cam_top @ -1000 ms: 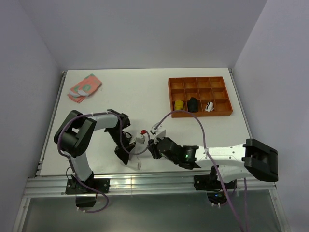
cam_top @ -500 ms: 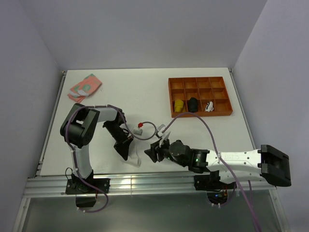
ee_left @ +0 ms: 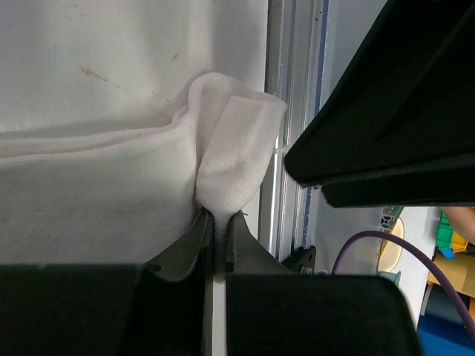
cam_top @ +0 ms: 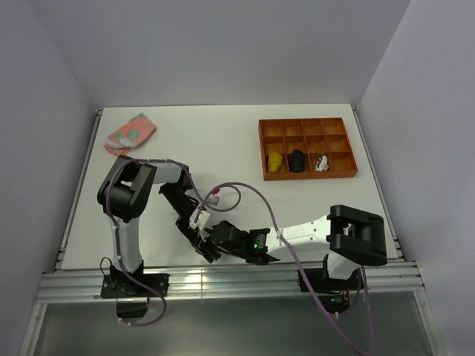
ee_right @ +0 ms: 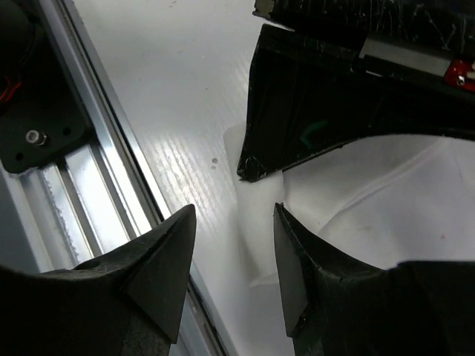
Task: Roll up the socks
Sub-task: Roll the sock at the center of the board.
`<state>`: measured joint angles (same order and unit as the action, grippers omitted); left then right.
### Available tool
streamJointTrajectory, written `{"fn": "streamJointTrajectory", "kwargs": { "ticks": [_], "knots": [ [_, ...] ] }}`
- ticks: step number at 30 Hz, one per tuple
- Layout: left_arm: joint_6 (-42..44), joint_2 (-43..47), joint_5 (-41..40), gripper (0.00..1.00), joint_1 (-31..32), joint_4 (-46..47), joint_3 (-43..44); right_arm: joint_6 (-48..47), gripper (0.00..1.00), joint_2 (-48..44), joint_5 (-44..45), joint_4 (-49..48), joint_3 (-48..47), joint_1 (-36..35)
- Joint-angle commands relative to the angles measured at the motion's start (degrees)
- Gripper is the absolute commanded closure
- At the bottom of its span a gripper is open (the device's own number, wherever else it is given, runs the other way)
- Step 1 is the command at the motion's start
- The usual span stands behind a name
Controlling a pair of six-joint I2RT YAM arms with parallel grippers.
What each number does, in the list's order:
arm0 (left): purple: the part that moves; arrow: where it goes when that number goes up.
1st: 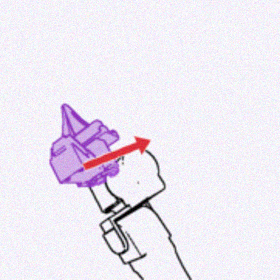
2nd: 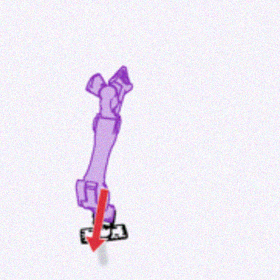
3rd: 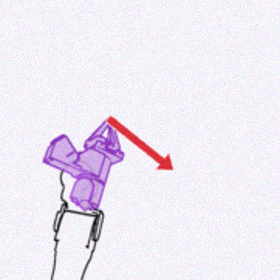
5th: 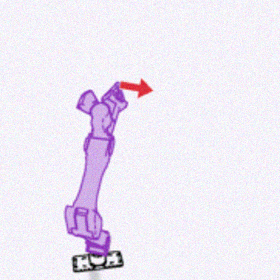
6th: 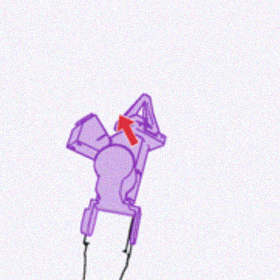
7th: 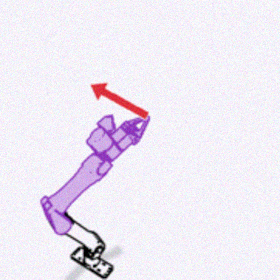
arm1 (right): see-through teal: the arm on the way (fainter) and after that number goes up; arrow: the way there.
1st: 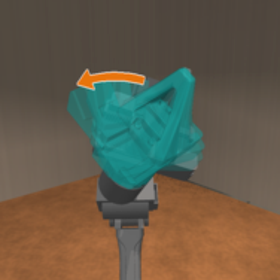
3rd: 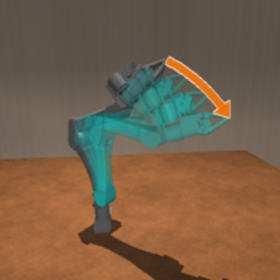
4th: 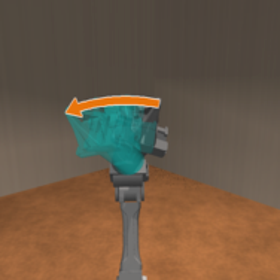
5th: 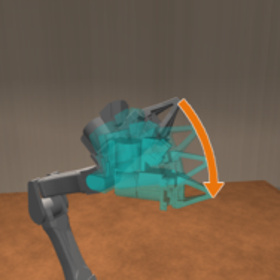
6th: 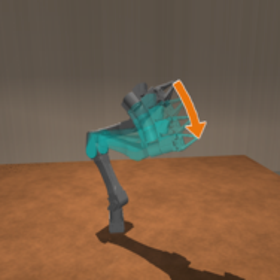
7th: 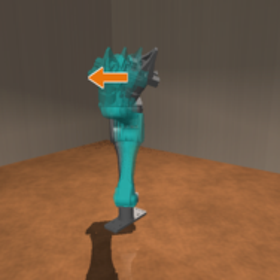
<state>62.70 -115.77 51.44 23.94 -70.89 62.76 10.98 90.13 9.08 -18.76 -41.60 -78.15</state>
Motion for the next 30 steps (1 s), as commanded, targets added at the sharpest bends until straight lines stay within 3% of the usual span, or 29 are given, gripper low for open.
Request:
{"fn": "streamJointTrajectory", "kwargs": {
  "ticks": [1,9,21,27,30],
  "knots": [
    [2.6,-0.2,1.5,1.0,-0.5,-2.1,1.1,-3.9,0.46,1.9,1.6,1.1,-3.6,-0.2],
    [3.7,-1.9,1.6,1.0,-0.8,-3.5,1.9,-4.7,0.47,4.3,-0.6,2.5,-3.6,-0.5],
    [5.5,-3.7,2.2,1.0,-0.8,-6.3,3.3,-4.8,0.5,10.0,2.9,2.5,-5.5,-2.6],
    [5.9,-3.9,2.0,1.0,-0.8,-7.0,3.5,-4.1,0.66,12.3,6.4,3.3,-6.1,-2.6],
    [5.9,-3.8,2.6,1.0,-0.8,-7.1,4.0,-3.6,0.81,12.8,6.2,3.2,-5.7,-2.6]
  ]
}}
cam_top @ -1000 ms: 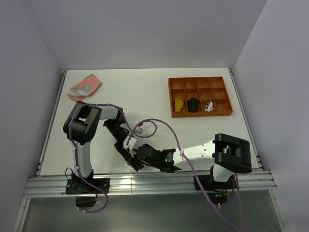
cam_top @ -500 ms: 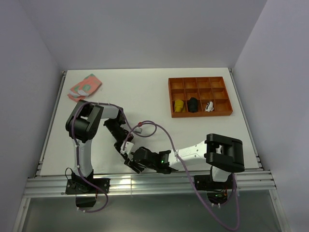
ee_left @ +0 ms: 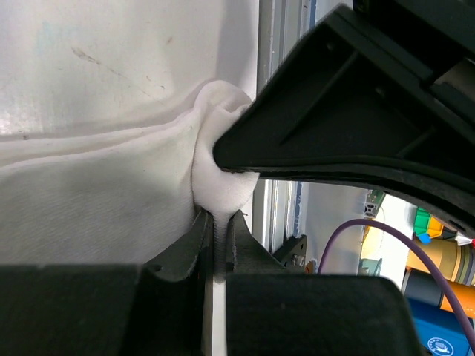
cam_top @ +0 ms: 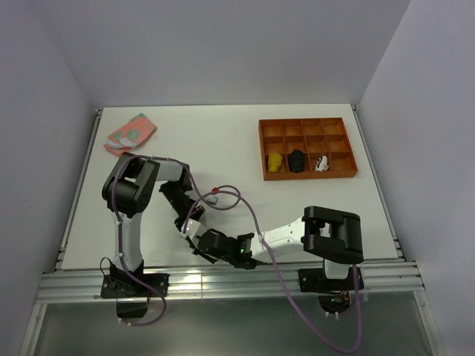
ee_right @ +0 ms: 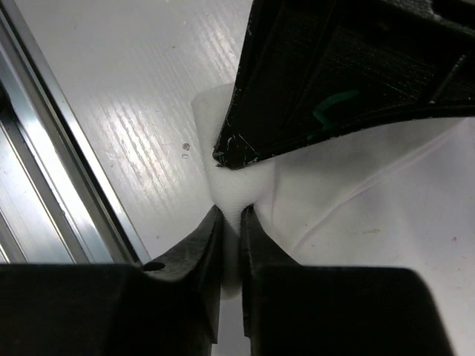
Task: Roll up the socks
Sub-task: Roll the sock at the center of the board.
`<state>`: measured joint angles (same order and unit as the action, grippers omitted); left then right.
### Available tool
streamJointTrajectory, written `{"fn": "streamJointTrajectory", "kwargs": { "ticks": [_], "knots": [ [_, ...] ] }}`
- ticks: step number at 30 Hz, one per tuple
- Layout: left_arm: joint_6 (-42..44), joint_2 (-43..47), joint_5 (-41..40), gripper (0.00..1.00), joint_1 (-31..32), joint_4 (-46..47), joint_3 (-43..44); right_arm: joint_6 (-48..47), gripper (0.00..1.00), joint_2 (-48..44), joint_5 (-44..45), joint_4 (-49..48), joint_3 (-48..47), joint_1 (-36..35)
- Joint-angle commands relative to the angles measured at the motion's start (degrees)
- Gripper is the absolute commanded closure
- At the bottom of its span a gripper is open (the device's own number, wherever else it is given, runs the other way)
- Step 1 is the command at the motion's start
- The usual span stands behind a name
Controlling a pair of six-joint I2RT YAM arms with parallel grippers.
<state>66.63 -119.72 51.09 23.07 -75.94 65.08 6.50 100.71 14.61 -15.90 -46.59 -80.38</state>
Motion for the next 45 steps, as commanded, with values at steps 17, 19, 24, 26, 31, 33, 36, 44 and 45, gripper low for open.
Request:
{"fn": "streamJointTrajectory", "kwargs": {
  "ticks": [17,19,24,26,31,33,36,44,45],
  "knots": [
    [-10.6,6.6,10.2,0.89,-5.6,6.7,6.0,4.0,1.0,0.9,0.9,3.3,1.2,-0.3],
    [-11.7,7.2,11.3,0.9,-7.2,7.6,6.5,4.4,1.0,0.8,0.9,3.7,1.3,-0.2],
    [-15.0,9.5,12.9,0.9,-11.6,10.3,7.1,5.0,1.0,-0.1,0.4,4.0,2.2,0.2],
    [-15.3,10.1,13.5,0.9,-13.3,10.6,7.4,5.2,1.0,-0.1,0.1,4.6,2.1,0.4],
    [-16.4,11.6,13.8,0.91,-15.9,12.0,6.8,5.4,1.0,0.4,-0.8,5.6,1.6,1.1],
    [-16.8,12.4,14.1,0.91,-17.2,12.8,6.1,5.5,1.0,0.7,-0.7,6.5,1.1,1.3],
    [-13.7,11.6,14.1,0.91,-17.7,9.9,6.5,5.5,1.0,1.1,-1.3,6.7,0.7,1.4],
    [-7.6,10.1,13.5,0.9,-18.1,5.9,5.2,5.3,1.0,1.7,-1.5,7.3,0.3,1.5],
    [-5.9,9.9,13.5,0.9,-18.1,5.0,5.1,5.2,1.0,1.9,-1.5,7.5,0.2,1.5]
  ]
}}
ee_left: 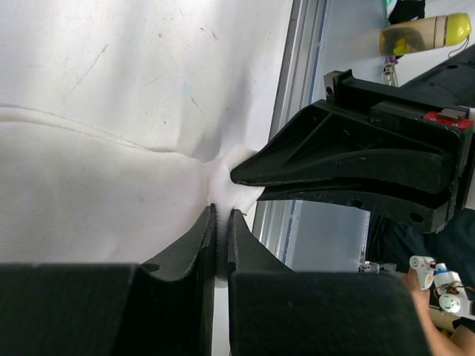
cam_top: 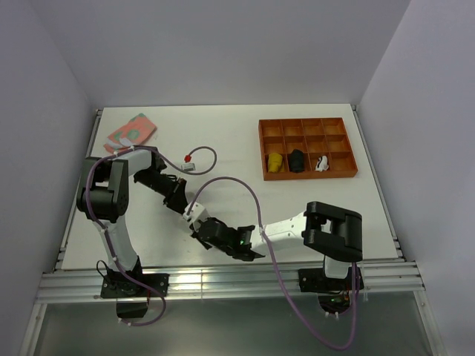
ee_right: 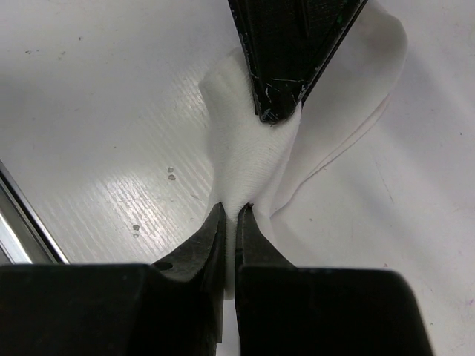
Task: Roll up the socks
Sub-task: Roll the sock at the center of the board.
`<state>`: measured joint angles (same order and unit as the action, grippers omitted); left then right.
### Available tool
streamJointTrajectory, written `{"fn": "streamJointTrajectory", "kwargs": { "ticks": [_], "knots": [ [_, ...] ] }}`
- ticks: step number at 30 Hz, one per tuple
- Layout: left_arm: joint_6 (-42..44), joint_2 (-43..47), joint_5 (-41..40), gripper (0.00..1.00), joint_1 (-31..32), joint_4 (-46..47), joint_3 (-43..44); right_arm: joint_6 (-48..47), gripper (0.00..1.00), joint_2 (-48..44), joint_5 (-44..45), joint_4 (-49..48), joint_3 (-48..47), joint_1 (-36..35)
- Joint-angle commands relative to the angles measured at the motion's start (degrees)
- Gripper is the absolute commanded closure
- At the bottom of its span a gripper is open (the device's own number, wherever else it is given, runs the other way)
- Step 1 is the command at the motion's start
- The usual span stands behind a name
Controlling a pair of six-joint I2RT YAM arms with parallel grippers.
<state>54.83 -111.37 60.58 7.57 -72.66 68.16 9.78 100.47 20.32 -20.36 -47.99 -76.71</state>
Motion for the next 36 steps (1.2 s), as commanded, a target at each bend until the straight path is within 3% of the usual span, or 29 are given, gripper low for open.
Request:
{"fn": "streamJointTrajectory", "kwargs": {
  "ticks": [1,10,17,21,25,28,31,36],
  "knots": [
    [6.8,1.3,3.9,0.9,-2.7,0.6,2.2,2.0,1.0,2.3,-7.3,11.9,1.4,-2.2],
    [13.5,-0.1,4.0,0.86,-3.0,-5.8,3.2,1.9,1.0,3.6,-8.0,12.4,0.8,-2.2],
    [13.3,-0.3,2.3,0.82,-3.4,-5.7,2.8,1.9,1.0,4.5,-8.1,12.6,0.5,-2.1],
    [4.8,1.4,0.2,0.86,-3.9,1.0,1.9,1.8,1.0,4.7,-8.2,13.0,0.3,-2.2],
    [-6.9,8.4,-8.8,0.88,-4.4,17.4,-3.6,1.7,1.0,3.5,-7.1,12.8,0.9,-2.1],
    [-13.3,12.4,-13.9,0.87,-4.5,23.5,-8.2,1.6,1.0,2.8,-6.9,12.8,1.1,-2.1],
    [-13.6,13.2,-15.0,0.82,-4.5,24.1,-9.0,1.6,1.0,2.8,-6.7,13.0,1.0,-2.0],
    [-16.5,7.9,-16.1,0.81,-4.5,24.9,-6.9,1.5,1.0,2.5,-6.0,13.1,1.1,-2.1]
  ]
}}
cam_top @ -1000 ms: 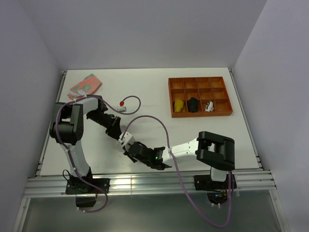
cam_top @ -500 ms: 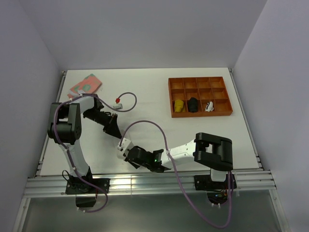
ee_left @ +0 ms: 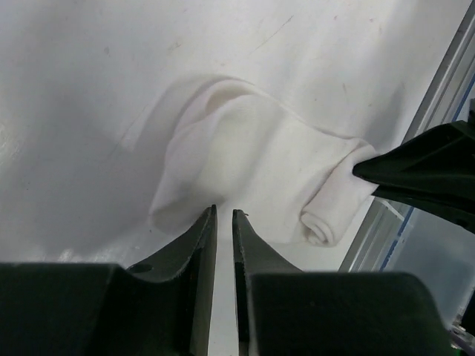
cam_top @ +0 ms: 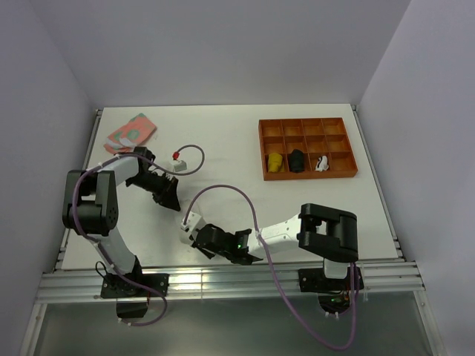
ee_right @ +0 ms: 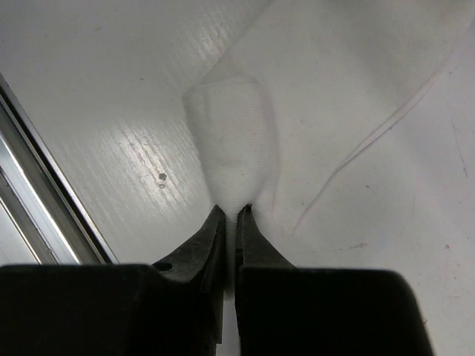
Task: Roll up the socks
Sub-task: Roll the sock at the center of the board.
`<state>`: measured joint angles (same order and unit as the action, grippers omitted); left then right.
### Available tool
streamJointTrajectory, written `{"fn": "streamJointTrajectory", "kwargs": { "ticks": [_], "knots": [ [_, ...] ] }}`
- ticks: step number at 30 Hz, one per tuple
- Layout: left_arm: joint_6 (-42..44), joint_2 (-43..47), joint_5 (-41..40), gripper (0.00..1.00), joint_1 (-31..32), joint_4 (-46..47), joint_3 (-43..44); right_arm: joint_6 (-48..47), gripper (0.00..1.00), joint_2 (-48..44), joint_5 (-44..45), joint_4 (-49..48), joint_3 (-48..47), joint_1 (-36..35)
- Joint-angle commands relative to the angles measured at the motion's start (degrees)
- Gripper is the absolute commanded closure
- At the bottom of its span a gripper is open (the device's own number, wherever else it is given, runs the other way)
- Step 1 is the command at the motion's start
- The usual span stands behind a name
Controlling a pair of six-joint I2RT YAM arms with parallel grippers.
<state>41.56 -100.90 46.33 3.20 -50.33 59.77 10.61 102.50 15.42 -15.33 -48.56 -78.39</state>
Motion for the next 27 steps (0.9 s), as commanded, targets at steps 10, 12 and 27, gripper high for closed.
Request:
{"fn": "streamJointTrajectory", "kwargs": {
  "ticks": [10,12,27],
  "knots": [
    [-5.1,-3.1,-2.1,0.81,2.8,4.4,0.9,-0.1,1.0,0.1,0.4,9.6,0.6,-0.5],
    [-7.2,-3.3,-3.8,0.82,3.1,6.4,0.7,-0.2,1.0,-0.1,0.3,9.7,0.5,-0.4],
    [-15.1,-5.0,-9.2,1.0,4.4,12.8,2.3,-1.8,1.0,-2.7,-8.1,10.1,0.0,0.8]
  ]
}}
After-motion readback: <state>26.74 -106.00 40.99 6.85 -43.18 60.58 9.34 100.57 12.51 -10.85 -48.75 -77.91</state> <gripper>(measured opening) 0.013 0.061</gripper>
